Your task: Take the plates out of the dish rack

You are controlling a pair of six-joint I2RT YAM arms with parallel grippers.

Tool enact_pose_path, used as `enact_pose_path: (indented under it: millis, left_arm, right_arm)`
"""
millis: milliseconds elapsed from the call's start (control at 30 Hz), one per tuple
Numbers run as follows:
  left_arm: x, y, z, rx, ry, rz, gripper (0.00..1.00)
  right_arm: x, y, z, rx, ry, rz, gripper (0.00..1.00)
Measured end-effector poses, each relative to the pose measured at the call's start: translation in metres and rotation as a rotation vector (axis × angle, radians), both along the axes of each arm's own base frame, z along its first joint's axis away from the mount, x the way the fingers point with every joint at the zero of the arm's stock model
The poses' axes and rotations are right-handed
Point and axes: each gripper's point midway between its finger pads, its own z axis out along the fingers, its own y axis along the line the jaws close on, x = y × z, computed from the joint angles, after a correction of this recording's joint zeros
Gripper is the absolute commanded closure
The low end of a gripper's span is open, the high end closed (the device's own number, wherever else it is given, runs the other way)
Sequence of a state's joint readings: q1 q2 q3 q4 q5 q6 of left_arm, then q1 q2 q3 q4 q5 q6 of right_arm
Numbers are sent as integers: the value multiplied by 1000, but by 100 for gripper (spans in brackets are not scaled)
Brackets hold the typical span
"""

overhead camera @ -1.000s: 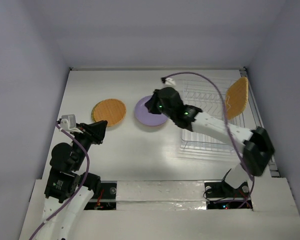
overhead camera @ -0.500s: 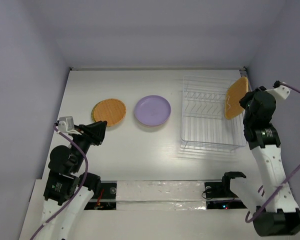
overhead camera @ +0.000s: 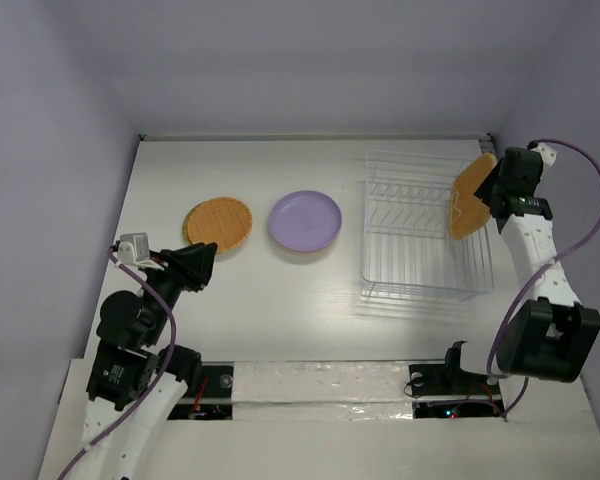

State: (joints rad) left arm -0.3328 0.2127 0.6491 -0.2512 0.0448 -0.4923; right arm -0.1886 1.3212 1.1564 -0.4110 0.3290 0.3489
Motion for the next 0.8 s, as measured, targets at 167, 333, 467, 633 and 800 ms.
enact_pose_path:
  millis: [167, 333, 467, 633, 800]
  left_arm:
    - [-1, -1, 1, -1, -3, -8, 66]
    - [-2, -1, 1, -2, -7, -8, 66]
    - [-2, -1, 1, -2, -7, -8, 66]
    - [-2, -1, 1, -2, -7, -8, 66]
    - [-2, -1, 1, -2, -7, -8, 66]
  right_arm:
    - [7, 3, -28, 0, 89, 51, 70]
    - [16, 6, -31, -54, 149, 146, 93]
    - [19, 3, -30, -81, 174, 140, 100]
    - [16, 17, -17, -159, 243, 179, 100]
    - [23, 32, 29, -286, 266, 228, 100]
